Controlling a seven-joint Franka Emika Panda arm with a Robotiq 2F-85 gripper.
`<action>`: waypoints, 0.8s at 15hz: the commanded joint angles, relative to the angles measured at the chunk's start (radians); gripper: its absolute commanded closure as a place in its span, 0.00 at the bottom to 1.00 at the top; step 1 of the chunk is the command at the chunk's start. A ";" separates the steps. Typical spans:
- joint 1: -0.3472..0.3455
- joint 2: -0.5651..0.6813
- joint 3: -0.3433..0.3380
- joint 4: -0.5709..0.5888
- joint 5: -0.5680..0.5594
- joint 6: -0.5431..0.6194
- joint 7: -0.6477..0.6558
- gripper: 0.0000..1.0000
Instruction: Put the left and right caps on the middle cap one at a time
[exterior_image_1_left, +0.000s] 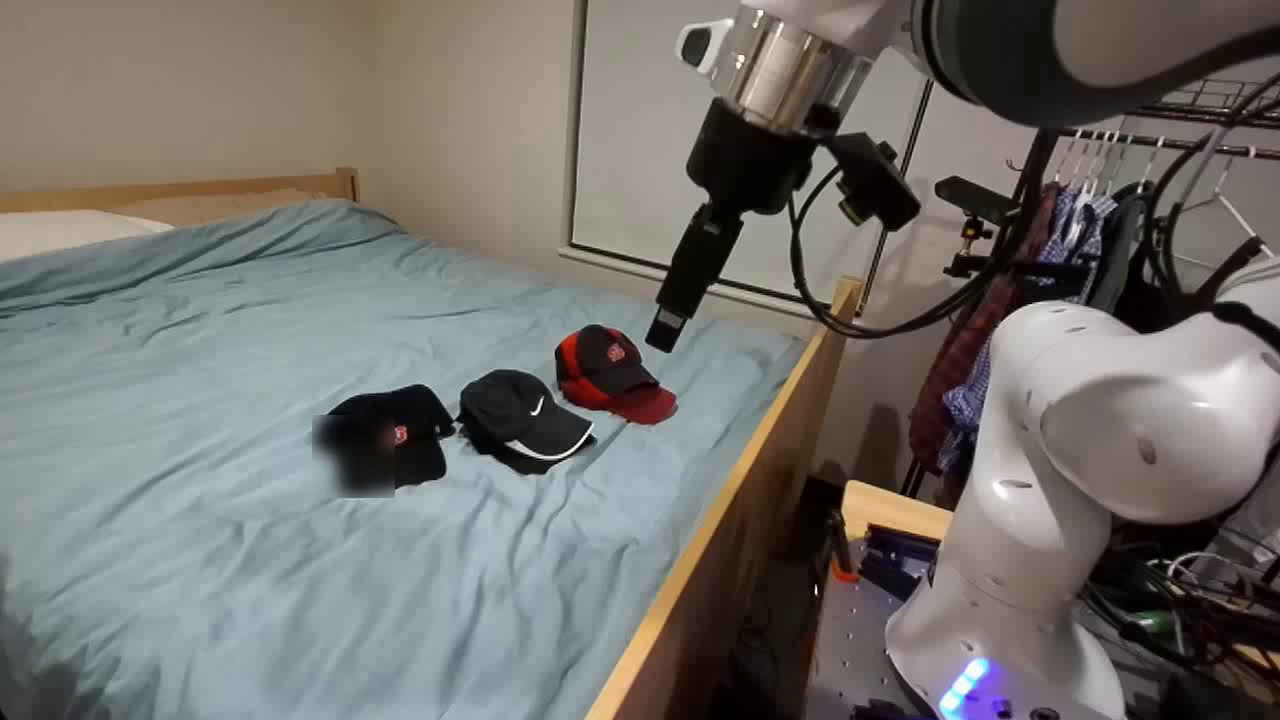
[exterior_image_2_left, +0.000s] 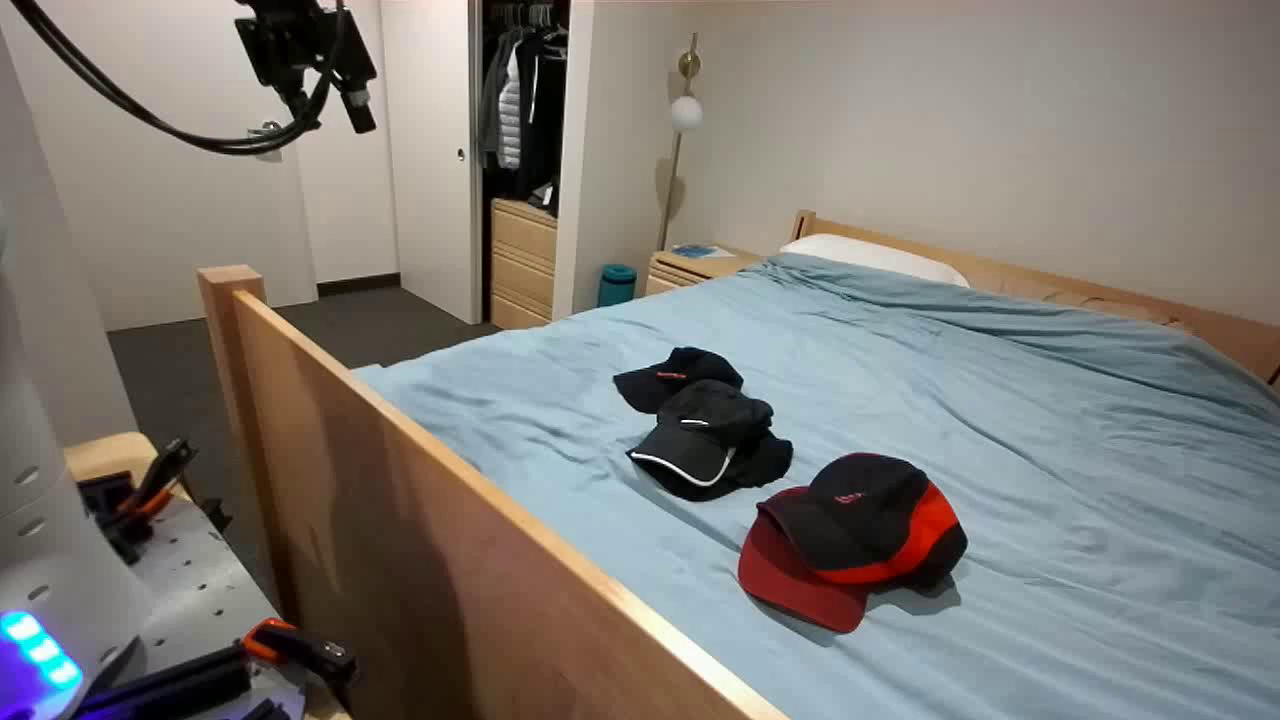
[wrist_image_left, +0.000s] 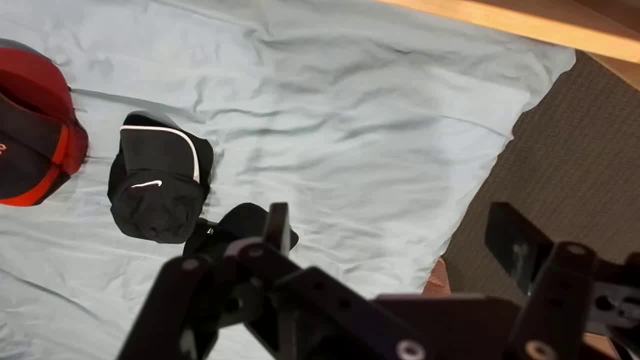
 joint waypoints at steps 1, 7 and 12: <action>0.006 0.002 -0.005 0.003 -0.005 -0.003 0.004 0.00; -0.034 0.217 -0.043 0.009 0.005 0.278 -0.030 0.00; -0.182 0.525 0.025 0.050 -0.126 0.600 0.093 0.00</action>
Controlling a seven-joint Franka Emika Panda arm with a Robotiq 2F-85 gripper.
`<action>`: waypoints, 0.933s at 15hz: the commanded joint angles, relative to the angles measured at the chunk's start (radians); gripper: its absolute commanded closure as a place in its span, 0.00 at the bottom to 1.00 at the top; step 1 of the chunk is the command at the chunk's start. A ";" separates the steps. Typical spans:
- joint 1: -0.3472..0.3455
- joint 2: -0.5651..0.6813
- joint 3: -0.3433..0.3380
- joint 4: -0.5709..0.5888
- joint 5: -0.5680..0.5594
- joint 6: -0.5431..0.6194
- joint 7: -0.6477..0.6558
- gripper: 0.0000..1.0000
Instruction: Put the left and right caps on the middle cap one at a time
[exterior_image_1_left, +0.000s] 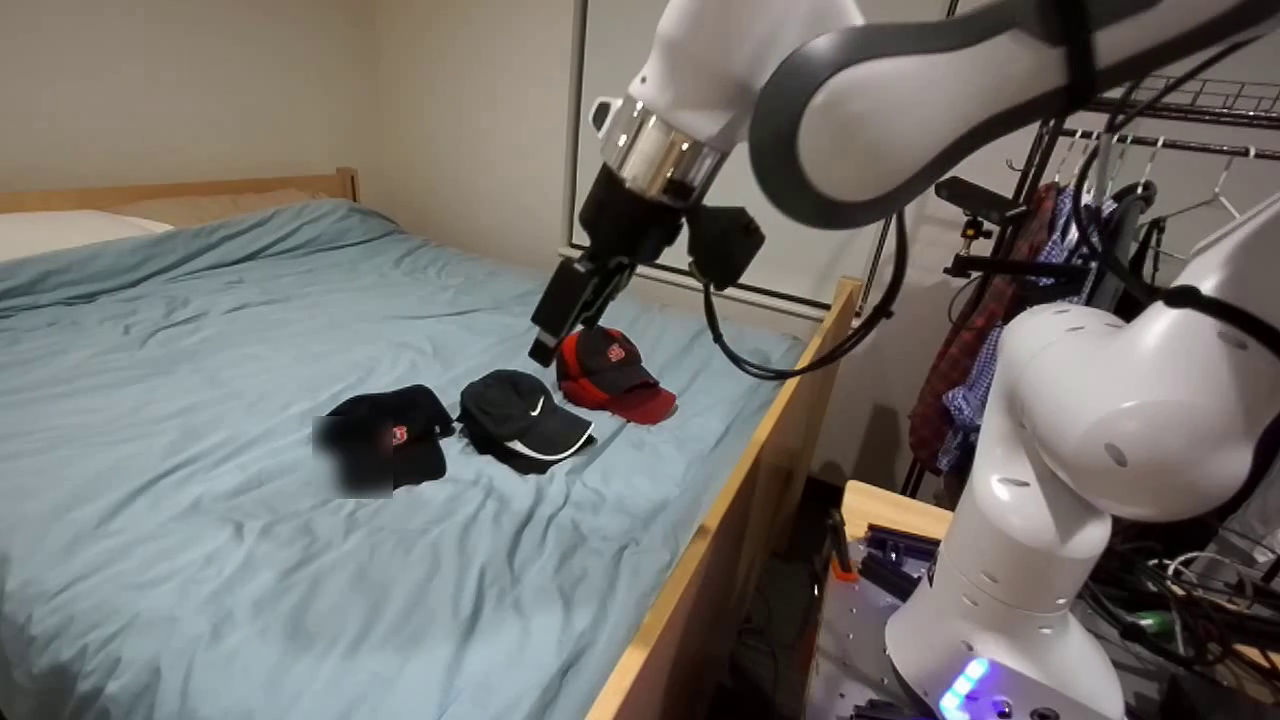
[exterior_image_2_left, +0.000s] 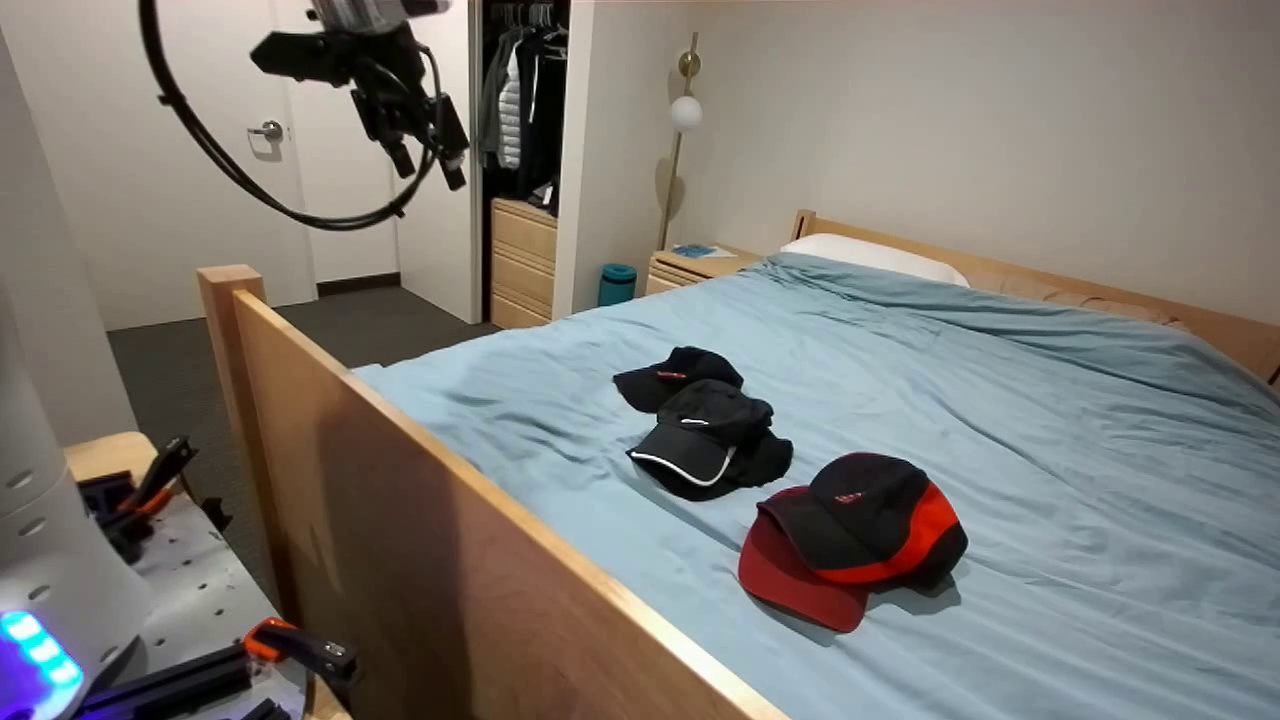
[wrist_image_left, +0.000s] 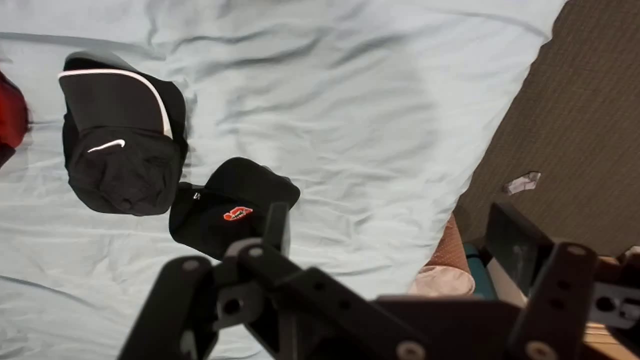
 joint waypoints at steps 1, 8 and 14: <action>-0.200 0.262 0.140 0.083 -0.238 0.193 0.133 0.00; -0.507 0.430 0.389 0.226 -0.610 0.174 0.202 0.00; -0.548 0.563 0.427 0.329 -0.755 0.083 0.249 0.00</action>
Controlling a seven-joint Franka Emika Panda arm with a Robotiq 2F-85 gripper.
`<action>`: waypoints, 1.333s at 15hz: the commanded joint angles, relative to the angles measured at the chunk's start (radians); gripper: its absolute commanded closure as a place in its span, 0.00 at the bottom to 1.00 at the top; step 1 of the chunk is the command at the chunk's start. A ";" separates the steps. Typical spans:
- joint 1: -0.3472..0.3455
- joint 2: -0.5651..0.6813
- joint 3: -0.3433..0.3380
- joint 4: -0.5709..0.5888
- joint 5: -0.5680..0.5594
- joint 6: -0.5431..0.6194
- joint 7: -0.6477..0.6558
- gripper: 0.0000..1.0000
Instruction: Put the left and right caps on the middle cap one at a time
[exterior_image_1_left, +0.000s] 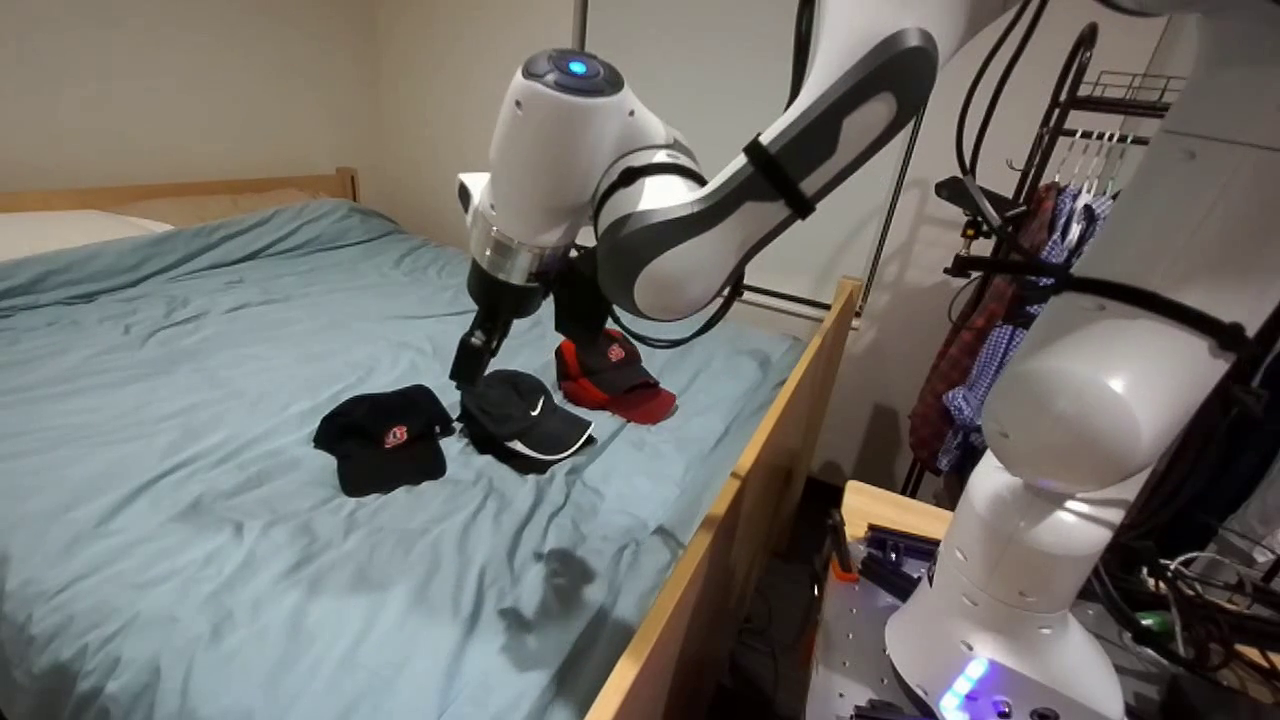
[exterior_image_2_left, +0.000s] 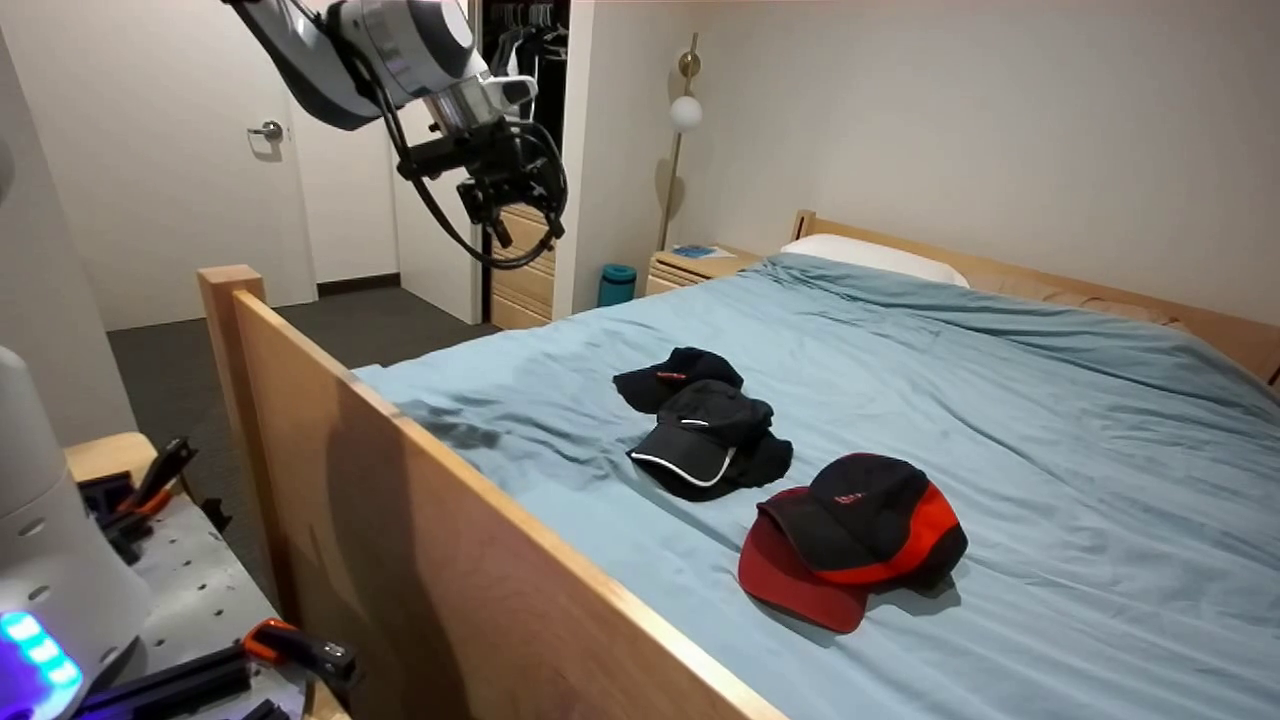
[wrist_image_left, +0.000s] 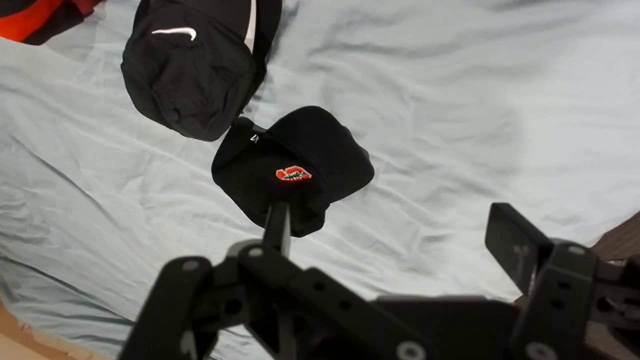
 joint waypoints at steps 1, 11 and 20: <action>-0.033 0.099 0.023 0.069 -0.188 -0.099 0.089 0.00; 0.405 0.575 -0.468 0.366 -0.531 -0.017 0.191 0.00; 0.421 0.706 -0.487 0.506 -0.603 -0.048 0.241 0.00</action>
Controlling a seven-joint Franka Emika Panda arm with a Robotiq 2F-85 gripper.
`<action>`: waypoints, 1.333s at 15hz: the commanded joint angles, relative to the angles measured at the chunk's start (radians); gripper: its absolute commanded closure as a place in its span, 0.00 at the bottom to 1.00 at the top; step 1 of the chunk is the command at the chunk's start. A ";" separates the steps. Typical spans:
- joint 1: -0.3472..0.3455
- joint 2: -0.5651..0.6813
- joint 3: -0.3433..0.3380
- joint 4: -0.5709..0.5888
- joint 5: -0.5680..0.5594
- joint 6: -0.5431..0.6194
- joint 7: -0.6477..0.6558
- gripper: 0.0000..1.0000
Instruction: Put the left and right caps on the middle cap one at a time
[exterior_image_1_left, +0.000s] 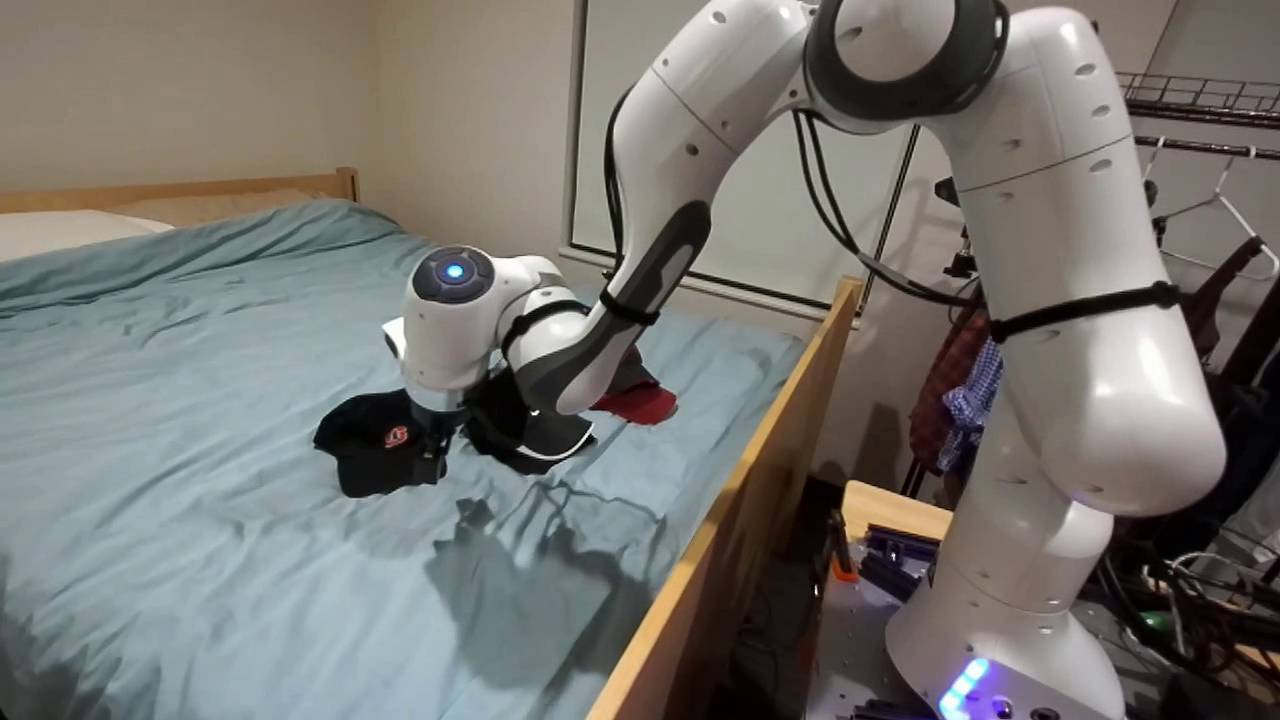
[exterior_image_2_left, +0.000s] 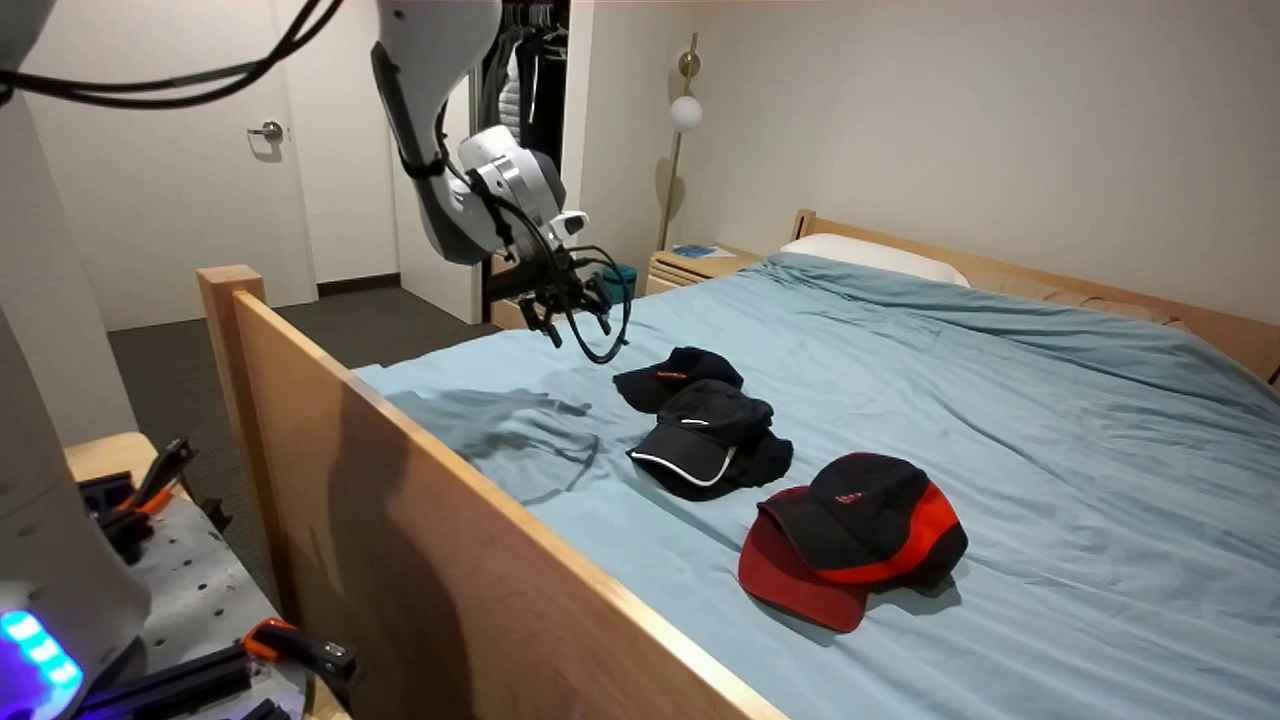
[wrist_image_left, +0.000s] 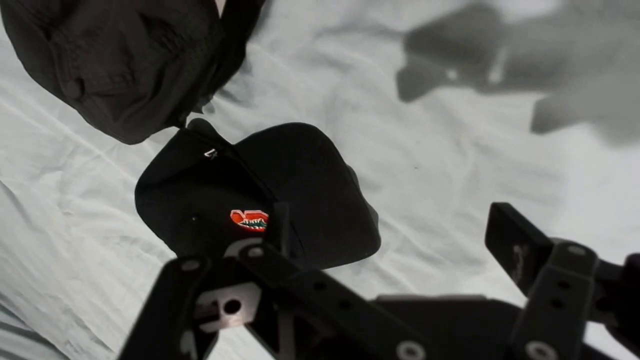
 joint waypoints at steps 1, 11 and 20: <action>0.038 0.106 -0.043 0.119 -0.063 -0.028 0.018 0.00; 0.182 0.341 -0.210 0.386 -0.188 -0.011 0.055 0.00; 0.258 0.465 -0.326 0.526 -0.259 -0.014 0.153 0.00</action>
